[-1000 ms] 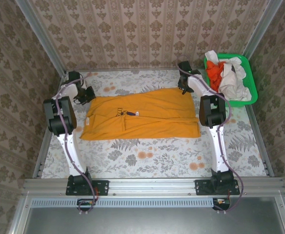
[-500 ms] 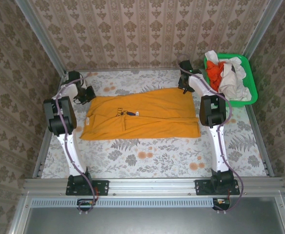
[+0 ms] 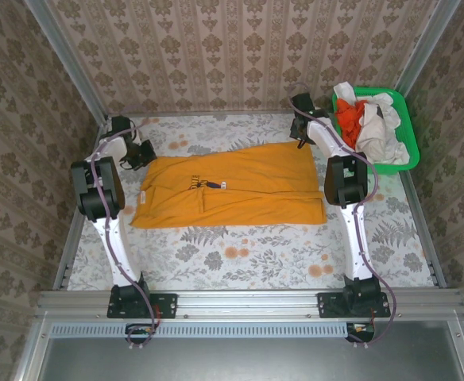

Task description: Fold and stack the t-shirts

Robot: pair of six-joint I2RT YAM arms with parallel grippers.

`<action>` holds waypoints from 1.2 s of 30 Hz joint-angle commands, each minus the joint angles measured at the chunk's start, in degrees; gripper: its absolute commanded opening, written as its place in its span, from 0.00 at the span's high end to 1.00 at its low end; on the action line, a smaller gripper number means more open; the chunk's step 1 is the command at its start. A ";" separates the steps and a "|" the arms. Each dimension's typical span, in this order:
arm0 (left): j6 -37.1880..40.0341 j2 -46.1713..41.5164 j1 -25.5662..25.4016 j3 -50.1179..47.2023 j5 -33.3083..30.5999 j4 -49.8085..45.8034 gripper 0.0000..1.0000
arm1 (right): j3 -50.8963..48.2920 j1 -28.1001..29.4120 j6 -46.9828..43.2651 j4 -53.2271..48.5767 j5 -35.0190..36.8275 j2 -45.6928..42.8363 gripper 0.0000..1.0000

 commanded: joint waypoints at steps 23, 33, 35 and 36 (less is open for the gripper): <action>-1.97 -4.00 -0.44 -1.33 2.71 1.94 1.00 | -0.73 0.20 -0.95 -3.84 -1.54 -4.07 1.00; -2.19 -11.75 -0.35 -4.73 2.49 3.66 1.00 | -25.18 1.47 -0.34 10.25 -1.00 -21.93 1.00; -2.12 -13.35 -0.19 -5.55 2.40 4.02 1.00 | -29.04 1.71 -0.30 12.80 -0.87 -25.33 1.00; -2.04 -13.91 -0.10 -5.74 2.44 4.02 1.00 | -30.43 1.67 -0.25 13.43 -0.74 -26.60 1.00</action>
